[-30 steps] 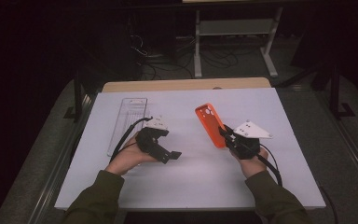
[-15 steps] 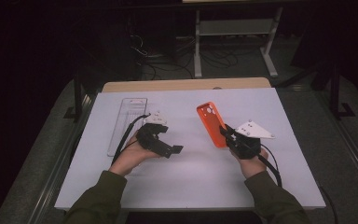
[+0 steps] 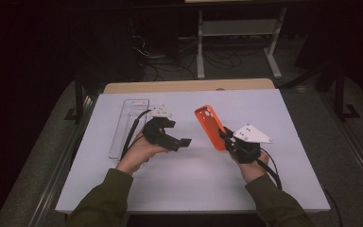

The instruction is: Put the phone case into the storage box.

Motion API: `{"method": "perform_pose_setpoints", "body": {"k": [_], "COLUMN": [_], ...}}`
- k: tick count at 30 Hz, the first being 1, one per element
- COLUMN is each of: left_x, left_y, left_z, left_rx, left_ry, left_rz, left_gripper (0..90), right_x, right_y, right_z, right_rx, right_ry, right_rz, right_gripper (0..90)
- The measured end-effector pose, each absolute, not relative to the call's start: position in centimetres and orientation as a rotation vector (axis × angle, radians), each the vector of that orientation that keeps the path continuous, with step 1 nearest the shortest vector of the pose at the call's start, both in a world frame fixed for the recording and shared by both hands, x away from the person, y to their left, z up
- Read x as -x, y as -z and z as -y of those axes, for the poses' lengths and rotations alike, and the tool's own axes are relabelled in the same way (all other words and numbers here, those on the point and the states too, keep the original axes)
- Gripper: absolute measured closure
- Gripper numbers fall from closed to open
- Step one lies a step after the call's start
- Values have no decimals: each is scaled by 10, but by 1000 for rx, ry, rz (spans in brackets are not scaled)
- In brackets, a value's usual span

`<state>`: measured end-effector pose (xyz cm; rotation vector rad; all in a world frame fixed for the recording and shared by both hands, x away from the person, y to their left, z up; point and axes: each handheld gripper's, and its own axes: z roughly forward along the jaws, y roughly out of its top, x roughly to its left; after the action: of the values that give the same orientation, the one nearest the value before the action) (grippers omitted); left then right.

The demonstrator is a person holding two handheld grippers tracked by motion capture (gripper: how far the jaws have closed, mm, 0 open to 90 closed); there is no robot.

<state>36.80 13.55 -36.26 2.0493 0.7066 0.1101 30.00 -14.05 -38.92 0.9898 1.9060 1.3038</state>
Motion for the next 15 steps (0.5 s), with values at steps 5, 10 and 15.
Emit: {"method": "perform_pose_setpoints", "body": {"k": [5,10,15], "left_x": [-373,-376,-381], "left_y": [362,364,366], "left_z": [-131,-127,-122], "left_rx": [-2029,-2003,-2002], "left_ry": [-108,-90,-81], "left_rz": [-701,-724,-715], "left_gripper": [0,0,0], "right_x": [-299,-297,-294], "right_y": [389,390,390], "right_z": [136,132,129], "right_rx": [-971,-974,-981], "right_ry": [-1300,-1308,-1315], "right_rz": [-1916,-1923,-1937], "right_gripper": [800,800,800]}}
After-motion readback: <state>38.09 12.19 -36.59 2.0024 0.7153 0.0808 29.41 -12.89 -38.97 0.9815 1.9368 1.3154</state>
